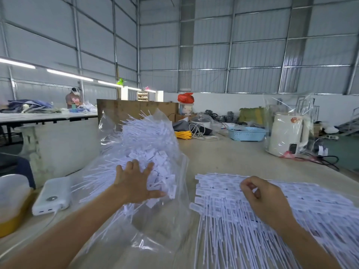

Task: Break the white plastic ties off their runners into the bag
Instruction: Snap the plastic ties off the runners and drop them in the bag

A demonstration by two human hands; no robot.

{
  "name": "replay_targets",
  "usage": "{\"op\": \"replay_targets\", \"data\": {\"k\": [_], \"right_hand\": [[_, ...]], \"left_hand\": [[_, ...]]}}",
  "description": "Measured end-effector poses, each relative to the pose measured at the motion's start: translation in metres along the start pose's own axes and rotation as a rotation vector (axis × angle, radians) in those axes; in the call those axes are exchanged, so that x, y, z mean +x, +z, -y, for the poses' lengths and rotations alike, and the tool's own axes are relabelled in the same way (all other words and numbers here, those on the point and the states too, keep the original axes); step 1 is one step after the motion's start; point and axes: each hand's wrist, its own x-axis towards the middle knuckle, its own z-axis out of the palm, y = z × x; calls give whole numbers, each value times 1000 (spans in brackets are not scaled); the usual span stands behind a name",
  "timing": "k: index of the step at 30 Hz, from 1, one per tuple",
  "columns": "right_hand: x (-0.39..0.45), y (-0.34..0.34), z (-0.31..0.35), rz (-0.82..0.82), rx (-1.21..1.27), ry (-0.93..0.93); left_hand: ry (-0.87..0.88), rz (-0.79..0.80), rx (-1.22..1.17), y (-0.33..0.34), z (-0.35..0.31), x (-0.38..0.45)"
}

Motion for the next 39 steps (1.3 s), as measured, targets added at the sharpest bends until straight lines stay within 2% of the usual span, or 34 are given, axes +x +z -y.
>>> {"op": "replay_targets", "data": {"k": [3, 8, 14, 16, 19, 21, 22, 23, 25, 28, 33, 36, 39], "right_hand": [[-6, 14, 27, 106, 61, -109], [-10, 25, 44, 145, -30, -235], [6, -2, 3, 6, -39, 40], [15, -9, -8, -17, -24, 110], [32, -16, -20, 115, -86, 136], [38, -19, -30, 224, -130, 120], [38, -19, -35, 258, -161, 106], [37, -19, -41, 273, -195, 97], [30, -15, -53, 258, -249, 85], [17, -9, -65, 241, -286, 22], [16, -12, -65, 189, -343, -17], [15, -9, -57, 157, -401, -22], [14, -8, -47, 89, -410, -27]], "left_hand": [[-91, -130, 34, 4, 1, 6], [-33, -63, 59, 12, -20, 3], [-85, 189, 21, -45, -20, -2], [-84, 132, 50, -72, -35, -12], [10, -163, 61, -100, -66, -23], [194, -301, -132, -101, -89, -22], [314, -297, -288, -96, -100, -19], [422, -237, -432, -91, -110, -16], [551, -84, -528, -78, -125, -9], [508, -2, -471, -51, -135, 5], [461, -5, -554, -32, -133, 12], [439, -17, -630, -33, -132, 9], [460, -74, -805, -39, -128, 6]]}}
